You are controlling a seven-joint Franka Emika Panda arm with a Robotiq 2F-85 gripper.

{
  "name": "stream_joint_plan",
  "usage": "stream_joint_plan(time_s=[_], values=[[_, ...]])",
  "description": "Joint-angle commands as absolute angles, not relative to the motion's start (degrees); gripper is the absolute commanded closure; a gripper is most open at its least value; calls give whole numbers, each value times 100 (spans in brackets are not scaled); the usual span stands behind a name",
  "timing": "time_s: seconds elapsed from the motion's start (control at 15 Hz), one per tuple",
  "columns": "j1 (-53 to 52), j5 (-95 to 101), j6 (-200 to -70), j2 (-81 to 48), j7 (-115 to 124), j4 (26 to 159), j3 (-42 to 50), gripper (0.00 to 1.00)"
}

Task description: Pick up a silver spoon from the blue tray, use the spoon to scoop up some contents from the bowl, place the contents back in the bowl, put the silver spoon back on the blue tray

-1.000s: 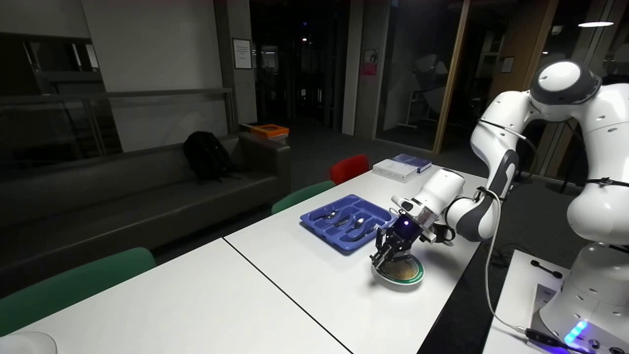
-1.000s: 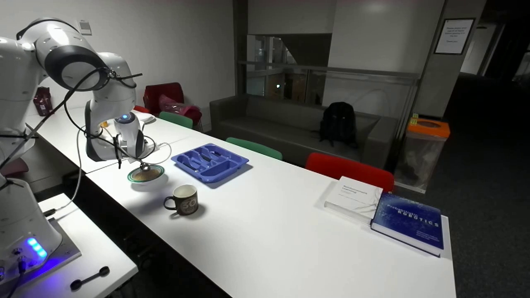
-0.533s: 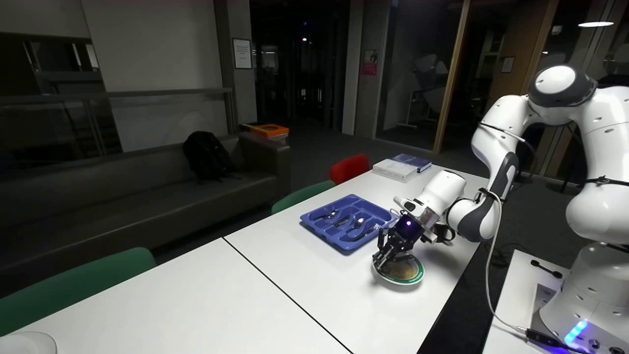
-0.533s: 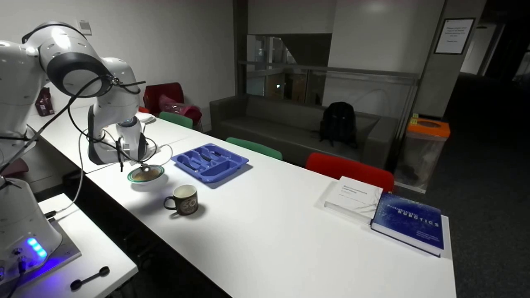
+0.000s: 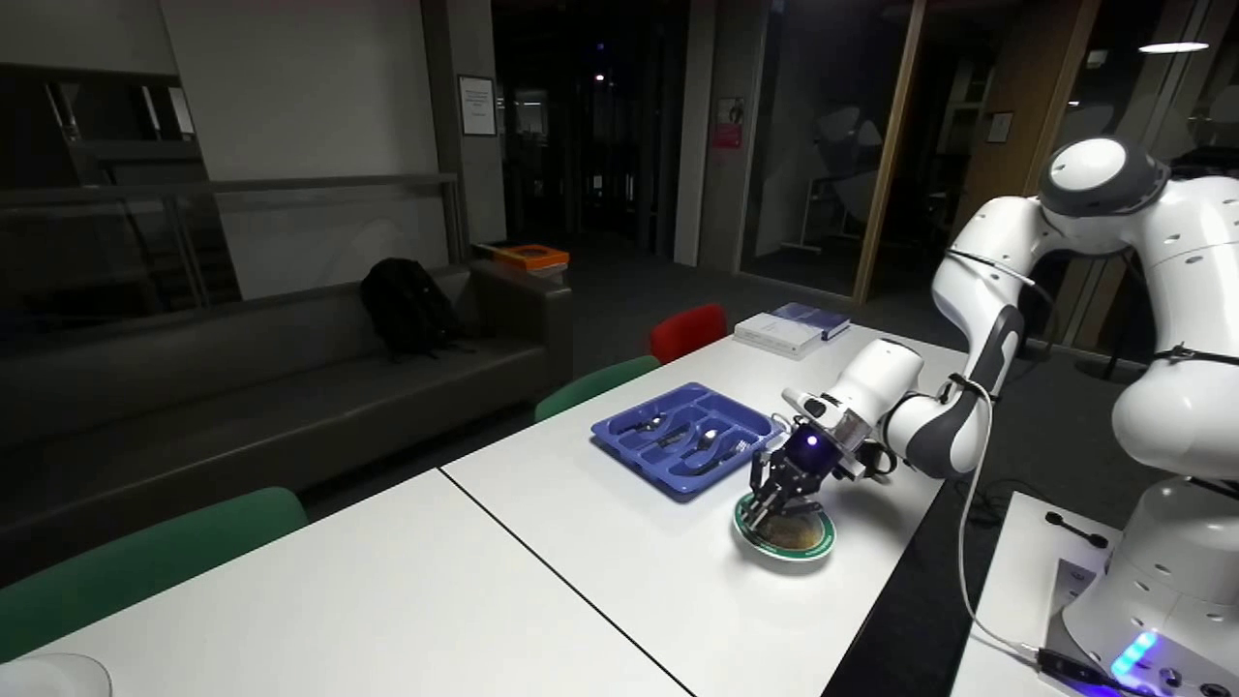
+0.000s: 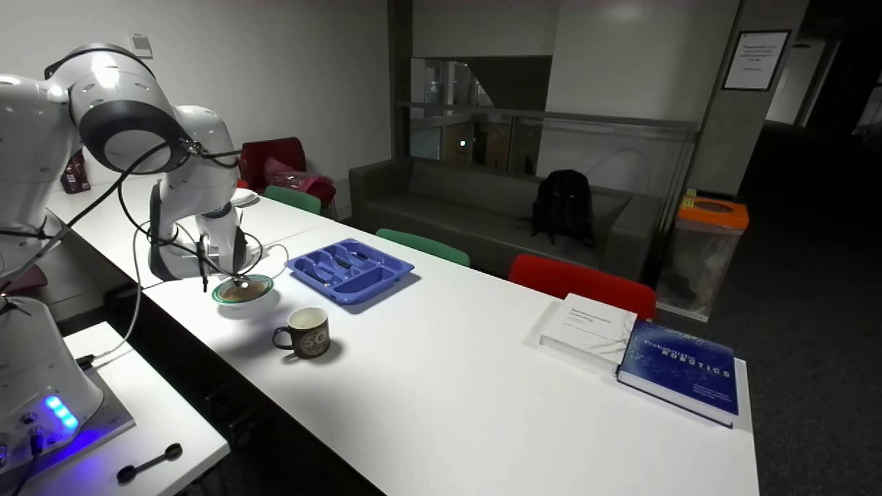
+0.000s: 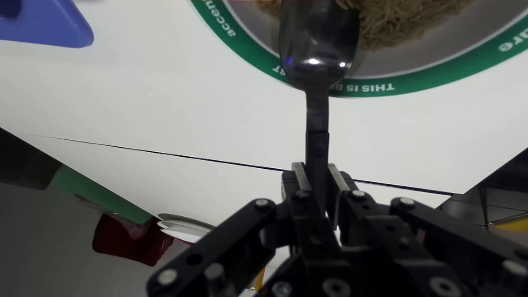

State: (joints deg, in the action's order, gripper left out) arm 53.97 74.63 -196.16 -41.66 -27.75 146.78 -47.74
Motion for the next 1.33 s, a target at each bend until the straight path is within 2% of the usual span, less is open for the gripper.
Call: stream_joint_plan(time_s=[0.0,0.67,1.27], values=[[5617,7757,-19659,-4427,-2843,14625,-4805,97],[5733,8030,-19548,-4647,-2790,14521,-4747,97],[5714,7752,-18696,-4559,-2623,14525,-4982,97]])
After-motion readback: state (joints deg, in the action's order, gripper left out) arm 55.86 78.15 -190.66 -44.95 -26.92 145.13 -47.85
